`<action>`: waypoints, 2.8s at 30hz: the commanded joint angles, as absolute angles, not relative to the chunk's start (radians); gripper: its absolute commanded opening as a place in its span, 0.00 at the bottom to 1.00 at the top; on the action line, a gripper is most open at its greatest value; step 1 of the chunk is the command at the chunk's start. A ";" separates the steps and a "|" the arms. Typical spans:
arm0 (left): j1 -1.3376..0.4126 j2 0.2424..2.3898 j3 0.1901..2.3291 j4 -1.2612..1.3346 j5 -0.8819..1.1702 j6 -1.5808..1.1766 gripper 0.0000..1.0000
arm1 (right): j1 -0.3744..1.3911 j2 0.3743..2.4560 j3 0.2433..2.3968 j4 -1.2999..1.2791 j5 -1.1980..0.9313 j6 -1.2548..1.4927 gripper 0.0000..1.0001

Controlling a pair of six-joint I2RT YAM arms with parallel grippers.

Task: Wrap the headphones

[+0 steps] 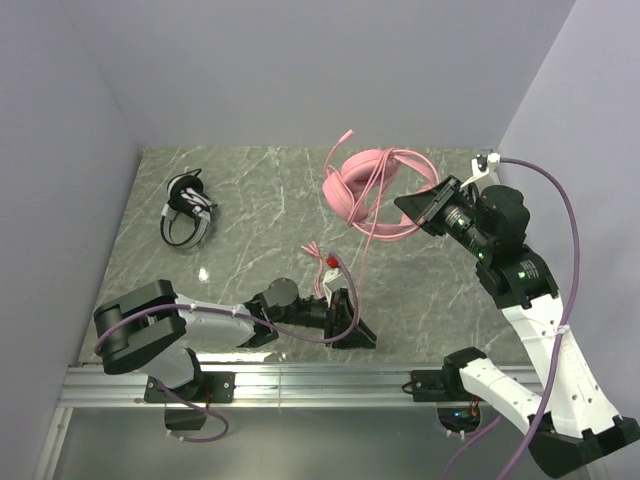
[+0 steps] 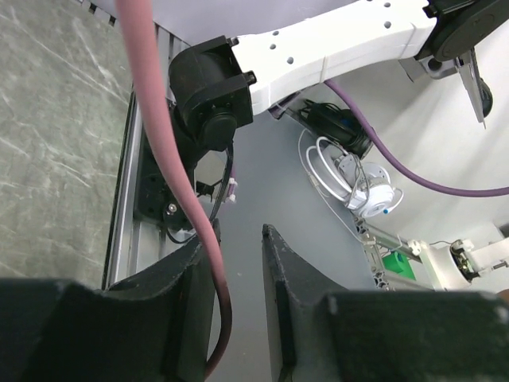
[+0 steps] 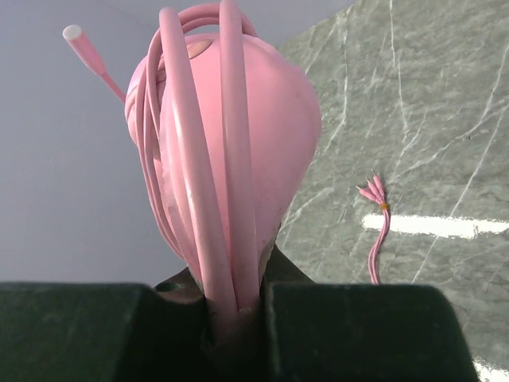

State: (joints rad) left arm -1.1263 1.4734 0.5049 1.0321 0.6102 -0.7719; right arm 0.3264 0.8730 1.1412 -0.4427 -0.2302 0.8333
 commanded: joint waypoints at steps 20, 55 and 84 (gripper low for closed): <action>-1.134 1.631 0.453 1.312 0.604 -0.766 0.24 | 0.314 0.790 1.272 -0.364 -0.288 0.891 0.00; -0.732 1.919 0.868 1.226 0.859 -0.773 0.03 | 0.314 0.563 1.167 -0.390 -0.767 0.945 0.00; -0.563 1.850 1.725 0.235 1.020 -0.265 0.12 | 0.318 0.466 0.828 -0.607 -0.882 0.695 0.00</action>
State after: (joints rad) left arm -0.6025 1.8938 1.5696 0.3782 1.1084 -0.4114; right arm 0.3046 0.4721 0.8410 -0.5396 -0.7238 0.7124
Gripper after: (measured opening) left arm 0.118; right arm 0.135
